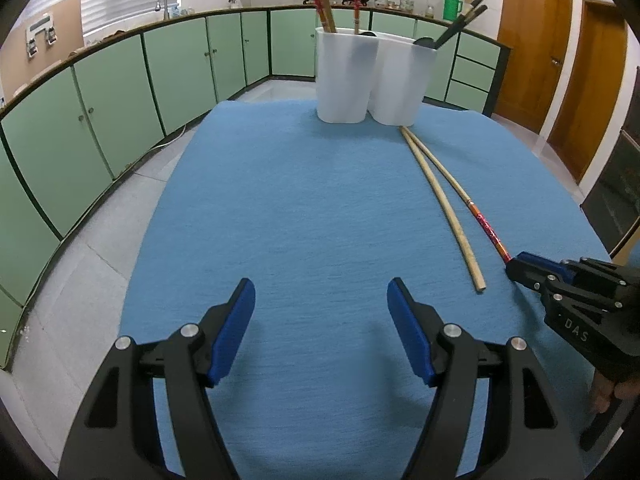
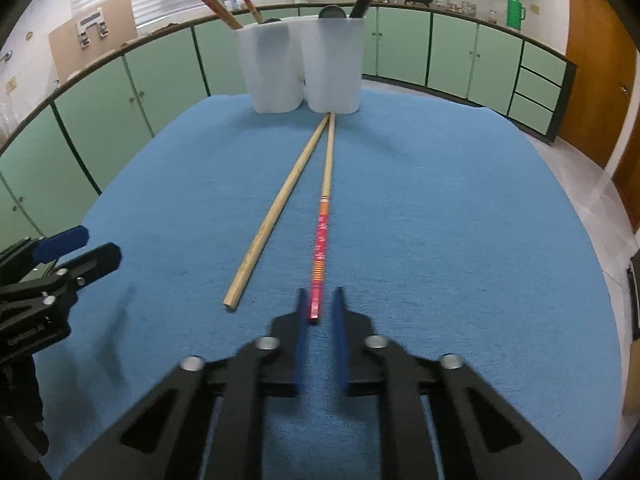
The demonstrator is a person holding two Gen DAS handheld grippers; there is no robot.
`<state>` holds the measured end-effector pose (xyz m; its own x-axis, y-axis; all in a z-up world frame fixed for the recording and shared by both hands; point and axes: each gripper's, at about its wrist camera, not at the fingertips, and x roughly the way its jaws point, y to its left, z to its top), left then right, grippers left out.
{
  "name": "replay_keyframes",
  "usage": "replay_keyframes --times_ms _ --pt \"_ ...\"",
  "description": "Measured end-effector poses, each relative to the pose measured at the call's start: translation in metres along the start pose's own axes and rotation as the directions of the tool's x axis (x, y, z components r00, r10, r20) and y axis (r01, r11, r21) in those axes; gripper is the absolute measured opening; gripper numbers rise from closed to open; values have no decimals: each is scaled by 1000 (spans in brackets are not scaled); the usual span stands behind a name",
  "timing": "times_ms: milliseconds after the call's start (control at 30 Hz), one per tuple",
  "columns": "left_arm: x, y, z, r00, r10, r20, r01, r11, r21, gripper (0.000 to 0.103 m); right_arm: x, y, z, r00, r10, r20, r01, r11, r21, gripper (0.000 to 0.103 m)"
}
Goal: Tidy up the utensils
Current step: 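Grasp the red-striped chopstick with right tool while left tool grasps the bamboo chopstick, then lift both chopsticks over the white holder and lower them in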
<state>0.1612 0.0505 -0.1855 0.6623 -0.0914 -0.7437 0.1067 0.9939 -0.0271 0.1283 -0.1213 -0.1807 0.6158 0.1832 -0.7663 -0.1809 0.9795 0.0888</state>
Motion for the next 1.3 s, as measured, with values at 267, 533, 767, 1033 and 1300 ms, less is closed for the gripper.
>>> replay_keyframes --times_ms 267,533,767,1033,1300 --pt "7 -41 1 996 -84 -17 85 996 27 66 -18 -23 -7 1000 14 27 -15 999 44 6" --pt "27 -83 -1 990 -118 -72 122 991 57 53 -30 -60 -10 999 -22 45 18 996 90 5" --pt "38 -97 4 994 -84 -67 89 993 75 28 -25 -73 -13 999 -15 35 11 994 112 6" --pt "37 -97 4 996 -61 -58 65 995 72 6 -20 -81 -12 1000 -4 25 0 991 134 6" --pt "20 -90 10 999 -50 -17 51 996 67 6 -28 -79 -11 999 -14 40 10 993 119 6"
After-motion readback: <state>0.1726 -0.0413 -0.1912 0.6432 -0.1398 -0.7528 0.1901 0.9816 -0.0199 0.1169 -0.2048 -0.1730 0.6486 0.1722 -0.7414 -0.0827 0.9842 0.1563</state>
